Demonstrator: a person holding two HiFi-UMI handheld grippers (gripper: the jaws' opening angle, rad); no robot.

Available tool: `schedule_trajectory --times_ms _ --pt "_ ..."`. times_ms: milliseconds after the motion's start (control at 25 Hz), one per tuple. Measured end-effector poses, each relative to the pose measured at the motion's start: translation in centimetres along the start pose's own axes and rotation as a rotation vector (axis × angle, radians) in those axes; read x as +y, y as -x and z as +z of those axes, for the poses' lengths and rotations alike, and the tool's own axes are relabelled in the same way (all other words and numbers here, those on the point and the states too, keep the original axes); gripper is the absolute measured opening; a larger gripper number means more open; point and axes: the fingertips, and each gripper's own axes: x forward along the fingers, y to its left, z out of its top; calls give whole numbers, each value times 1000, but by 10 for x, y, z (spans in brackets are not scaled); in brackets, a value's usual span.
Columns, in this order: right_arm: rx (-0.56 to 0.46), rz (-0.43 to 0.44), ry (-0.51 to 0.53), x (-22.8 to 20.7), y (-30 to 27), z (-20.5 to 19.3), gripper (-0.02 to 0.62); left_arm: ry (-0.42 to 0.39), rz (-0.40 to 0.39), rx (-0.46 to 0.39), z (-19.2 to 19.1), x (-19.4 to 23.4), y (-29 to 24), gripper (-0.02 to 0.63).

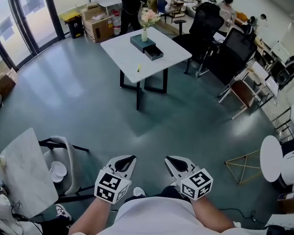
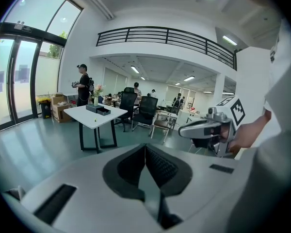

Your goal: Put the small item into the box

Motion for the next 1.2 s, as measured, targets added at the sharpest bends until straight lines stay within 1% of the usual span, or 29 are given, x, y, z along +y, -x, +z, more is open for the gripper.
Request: schedule_trajectory --times_ms 120,240,360,520,720,800,920,1040,1200 --pt "26 -8 16 4 -8 -1 15 -4 -6 3 -1 10 2 17" --pt "47 -7 20 0 -16 2 15 20 2 -9 1 22 0 17" --pt "42 -5 32 -9 -29 12 15 35 3 -6 3 33 -10 17" --pt "40 12 64 -31 -47 24 15 31 4 11 12 44 -36 17" --pt "26 46 66 -78 -75 48 15 23 23 21 42 61 -80 17" --pt "19 57 81 -99 -83 61 15 32 25 21 57 67 -103 17" --pt "17 66 115 -137 -91 78 15 41 23 7 89 73 -144 17" --pt "17 65 130 -180 -94 92 15 17 12 -4 120 71 -185 17" --pt "11 63 132 -230 -91 107 15 -2 4 34 140 68 -239 17"
